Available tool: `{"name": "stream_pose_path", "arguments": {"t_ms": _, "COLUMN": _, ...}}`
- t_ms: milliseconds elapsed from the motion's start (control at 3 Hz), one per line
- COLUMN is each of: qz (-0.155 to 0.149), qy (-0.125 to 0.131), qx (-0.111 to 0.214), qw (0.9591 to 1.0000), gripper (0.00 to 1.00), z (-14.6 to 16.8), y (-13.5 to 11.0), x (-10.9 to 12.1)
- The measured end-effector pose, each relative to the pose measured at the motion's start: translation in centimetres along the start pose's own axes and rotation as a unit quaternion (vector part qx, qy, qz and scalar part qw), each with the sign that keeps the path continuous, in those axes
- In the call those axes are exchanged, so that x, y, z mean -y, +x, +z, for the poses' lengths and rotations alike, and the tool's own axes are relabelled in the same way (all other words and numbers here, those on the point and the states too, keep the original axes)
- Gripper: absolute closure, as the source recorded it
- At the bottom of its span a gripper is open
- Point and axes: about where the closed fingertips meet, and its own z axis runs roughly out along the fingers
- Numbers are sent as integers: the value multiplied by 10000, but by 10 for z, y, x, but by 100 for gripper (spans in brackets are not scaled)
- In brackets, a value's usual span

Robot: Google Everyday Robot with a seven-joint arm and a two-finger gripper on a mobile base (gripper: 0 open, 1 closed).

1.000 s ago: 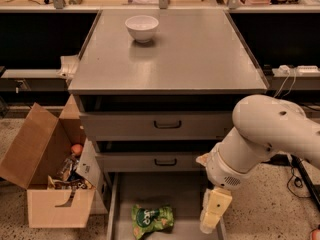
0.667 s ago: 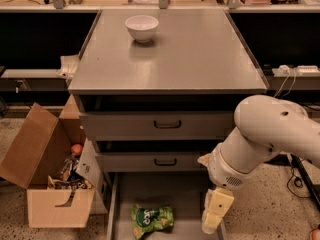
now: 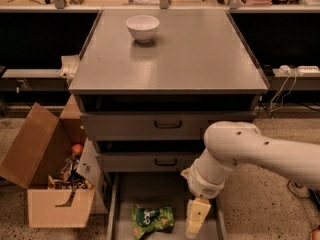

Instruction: Pick green rice chip bag from bottom drawer and place on counter

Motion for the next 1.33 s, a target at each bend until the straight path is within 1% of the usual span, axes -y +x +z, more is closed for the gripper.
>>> {"name": "stream_pose_path", "arguments": {"t_ms": 333, "qz": -188, "qy": -42, "qx": 334, "qw": 9993, "gripper": 0, "z": 61, "y": -3, "x": 20}}
{"name": "stream_pose_path", "arguments": {"t_ms": 667, "qz": -229, "qy": -170, "qx": 720, "qw": 9970, "gripper": 0, "z": 111, "y": -7, "x": 35}}
{"name": "stream_pose_path", "arguments": {"t_ms": 1000, "qz": -138, "qy": -416, "qx": 1066, "qw": 9933, "gripper": 0, "z": 164, "y": -7, "x": 43}}
{"name": "stream_pose_path", "arguments": {"t_ms": 1333, "qz": -117, "qy": -588, "qx": 1505, "qw": 9868, "gripper": 0, "z": 205, "y": -9, "x": 47}}
